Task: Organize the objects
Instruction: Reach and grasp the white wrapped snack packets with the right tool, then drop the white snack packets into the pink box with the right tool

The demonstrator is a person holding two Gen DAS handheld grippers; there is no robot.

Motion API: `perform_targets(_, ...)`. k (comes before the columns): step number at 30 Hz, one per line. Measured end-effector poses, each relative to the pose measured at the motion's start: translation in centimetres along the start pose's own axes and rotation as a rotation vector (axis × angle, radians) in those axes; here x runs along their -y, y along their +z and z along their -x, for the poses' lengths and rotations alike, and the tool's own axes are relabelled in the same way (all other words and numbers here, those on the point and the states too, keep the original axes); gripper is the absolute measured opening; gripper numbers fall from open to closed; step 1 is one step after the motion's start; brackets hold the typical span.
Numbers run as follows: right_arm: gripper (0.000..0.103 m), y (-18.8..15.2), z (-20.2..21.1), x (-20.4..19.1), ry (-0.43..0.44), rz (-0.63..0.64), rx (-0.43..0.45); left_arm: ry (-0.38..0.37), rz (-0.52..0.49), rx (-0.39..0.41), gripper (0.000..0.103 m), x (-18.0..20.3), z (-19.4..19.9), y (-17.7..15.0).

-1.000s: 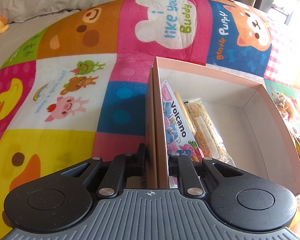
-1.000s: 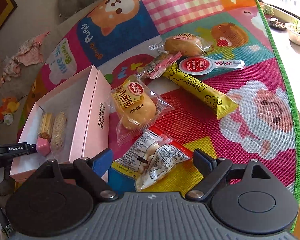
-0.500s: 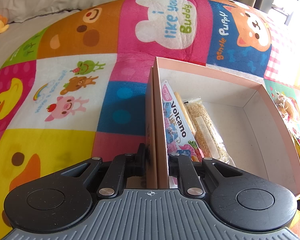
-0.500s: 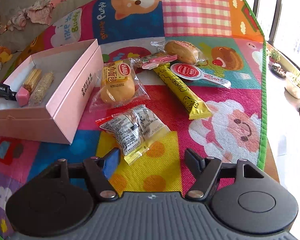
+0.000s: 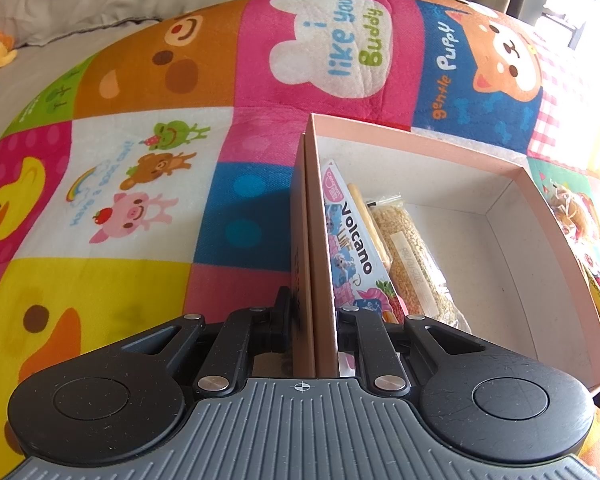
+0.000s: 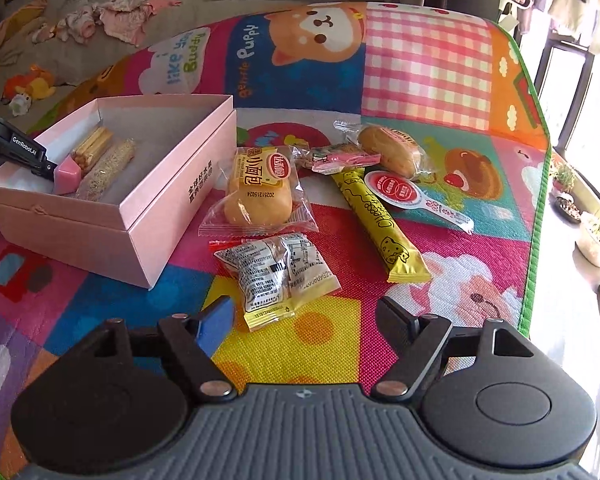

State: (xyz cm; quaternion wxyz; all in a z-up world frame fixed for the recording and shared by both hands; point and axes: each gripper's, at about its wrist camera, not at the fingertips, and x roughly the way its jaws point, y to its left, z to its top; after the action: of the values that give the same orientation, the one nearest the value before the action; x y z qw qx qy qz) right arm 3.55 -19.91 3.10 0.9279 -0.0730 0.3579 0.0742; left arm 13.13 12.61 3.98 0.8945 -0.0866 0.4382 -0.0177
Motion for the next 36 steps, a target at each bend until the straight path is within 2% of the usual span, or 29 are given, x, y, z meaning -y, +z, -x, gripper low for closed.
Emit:
perform_targets(5, 0.079, 1.3, -1.2, -0.4, 0.039, 0.057, 0.017, 0.000, 0.001, 0.000, 0.015, 0.0, 0.0, 0.0)
perform_targets(11, 0.078, 2.3, -3.6, -0.7, 0.092, 0.082, -0.017, 0.002, -0.001, 0.000, 0.015, -0.1, 0.0, 0.0)
perform_targets(12, 0.076, 2.3, -3.7, -0.8, 0.095, 0.078, -0.029, 0.003, -0.002, 0.001, 0.015, -0.1, 0.0, 0.0)
perform_targets(13, 0.068, 2.3, -3.7, -0.9, 0.099, 0.073, -0.038, 0.003, -0.003, 0.002, 0.015, -0.2, 0.0, 0.0)
perform_targets(14, 0.059, 2.1, -3.3, -0.9, 0.109, 0.066, -0.043, 0.003, -0.003, 0.002, 0.015, -0.2, 0.0, 0.0)
perform_targets(15, 0.055, 1.9, -3.0, -0.9, 0.111, 0.060, -0.050, 0.003, -0.005, 0.002, 0.015, -0.2, 0.0, 0.0)
perform_targets(19, 0.051, 0.2, -0.5, -1.4, 0.061, 0.045, -0.066, 0.002, -0.011, 0.006, 0.015, -0.2, 0.0, -0.1)
perform_targets(23, 0.050, -1.4, 2.2, -1.1, 0.084, -0.025, -0.102, -0.003, -0.009, 0.011, 0.015, -0.2, 0.0, -0.3)
perform_targets(27, 0.050, -3.0, 4.8, -2.3, 0.145, -0.091, -0.140, -0.009, -0.006, 0.015, 0.015, -0.2, 0.1, -0.4)
perform_targets(31, 0.050, -2.5, 8.2, -4.6, 0.185, -0.070, -0.053, -0.011, -0.016, 0.012, 0.015, -0.2, 0.2, -0.4)
perform_targets(33, 0.050, -1.3, 9.6, -5.2, 0.186, -0.049, 0.007, -0.012, -0.020, 0.011, 0.015, -0.2, 0.2, -0.4)
perform_targets(36, 0.050, 2.3, 11.0, -5.8, 0.180, -0.034, 0.122, -0.010, -0.013, 0.012, 0.015, -0.2, 0.2, -0.4)
